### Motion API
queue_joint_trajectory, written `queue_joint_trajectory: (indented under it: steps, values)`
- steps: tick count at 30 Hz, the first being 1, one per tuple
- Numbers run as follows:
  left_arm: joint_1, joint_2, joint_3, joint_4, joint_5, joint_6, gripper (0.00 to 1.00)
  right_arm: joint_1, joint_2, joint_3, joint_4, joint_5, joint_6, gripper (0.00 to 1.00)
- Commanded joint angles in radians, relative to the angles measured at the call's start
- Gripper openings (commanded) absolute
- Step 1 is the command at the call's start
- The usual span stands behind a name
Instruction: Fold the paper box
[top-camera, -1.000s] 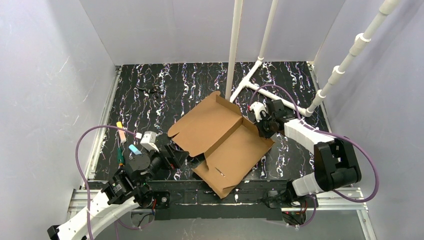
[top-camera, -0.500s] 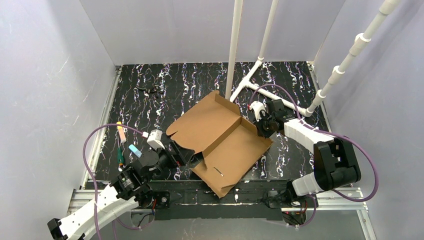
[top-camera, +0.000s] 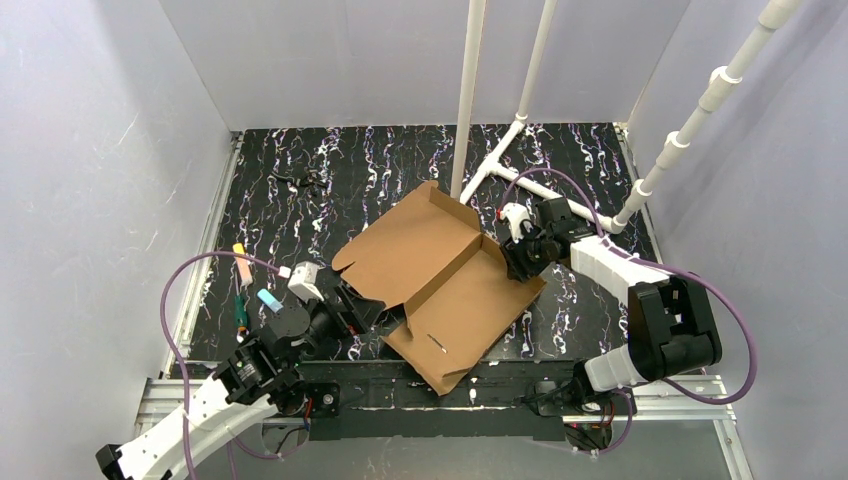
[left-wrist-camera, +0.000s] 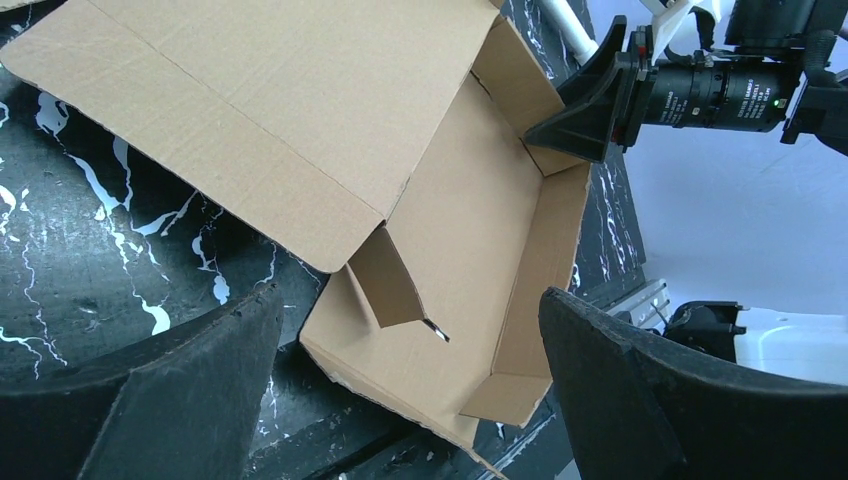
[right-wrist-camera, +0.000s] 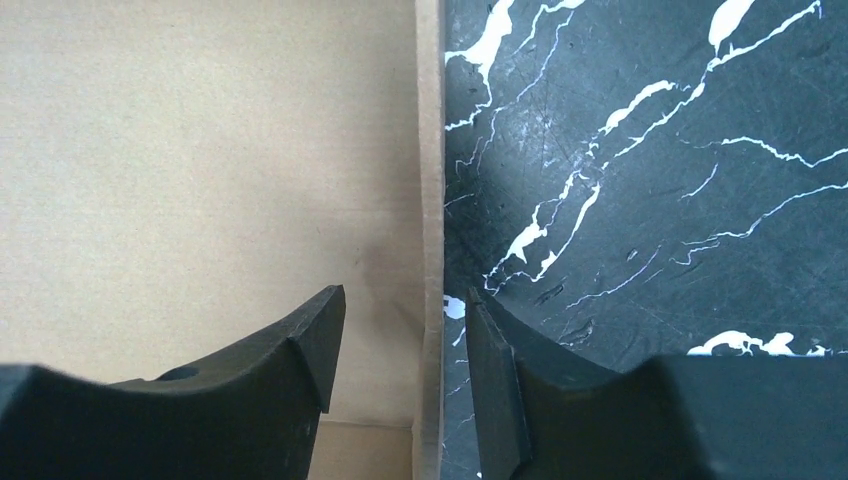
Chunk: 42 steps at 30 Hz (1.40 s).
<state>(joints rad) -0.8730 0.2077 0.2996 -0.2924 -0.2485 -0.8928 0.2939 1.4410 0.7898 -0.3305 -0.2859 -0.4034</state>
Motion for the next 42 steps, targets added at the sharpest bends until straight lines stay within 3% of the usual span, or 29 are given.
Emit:
queue_joint_trajectory:
  steps: [1,9,11,13,15,22,26,31,36,42]
  values:
    - [-0.001,-0.034,0.040,-0.063,-0.037,0.012,0.98,-0.006,0.008,0.061,0.004,-0.041,-0.008,0.57]
    - [-0.001,-0.008,0.081,-0.093,-0.048,0.031,0.98,0.003,0.096,0.106,0.071,-0.036,-0.008,0.52]
    - [-0.002,0.001,0.094,-0.105,-0.054,0.039,0.98,0.011,0.116,0.108,0.093,-0.032,0.001,0.45]
    - [-0.001,0.010,0.101,-0.112,-0.057,0.043,0.98,0.019,0.132,0.110,0.107,-0.020,0.015,0.29]
    - [-0.001,0.019,0.102,-0.111,-0.054,0.043,0.98,0.020,0.133,0.102,0.123,0.002,0.017,0.04]
    - [-0.001,0.064,0.098,-0.059,-0.043,0.036,0.98,0.020,0.094,0.072,0.146,0.020,0.017,0.01]
    - [-0.002,0.092,0.101,-0.046,-0.020,0.024,0.98,0.008,0.080,0.099,0.035,-0.055,-0.054,0.42]
    - [-0.001,0.073,0.128,-0.093,-0.026,0.051,0.98,-0.078,0.008,0.107,-0.076,-0.183,-0.134,0.75]
    - [-0.001,0.000,0.164,-0.182,-0.069,0.121,0.98,-0.124,-0.080,0.092,-0.153,-0.251,-0.205,0.89]
    - [0.000,-0.071,0.226,-0.237,-0.145,0.243,0.98,-0.196,-0.160,0.080,-0.154,-0.283,-0.203,0.98]
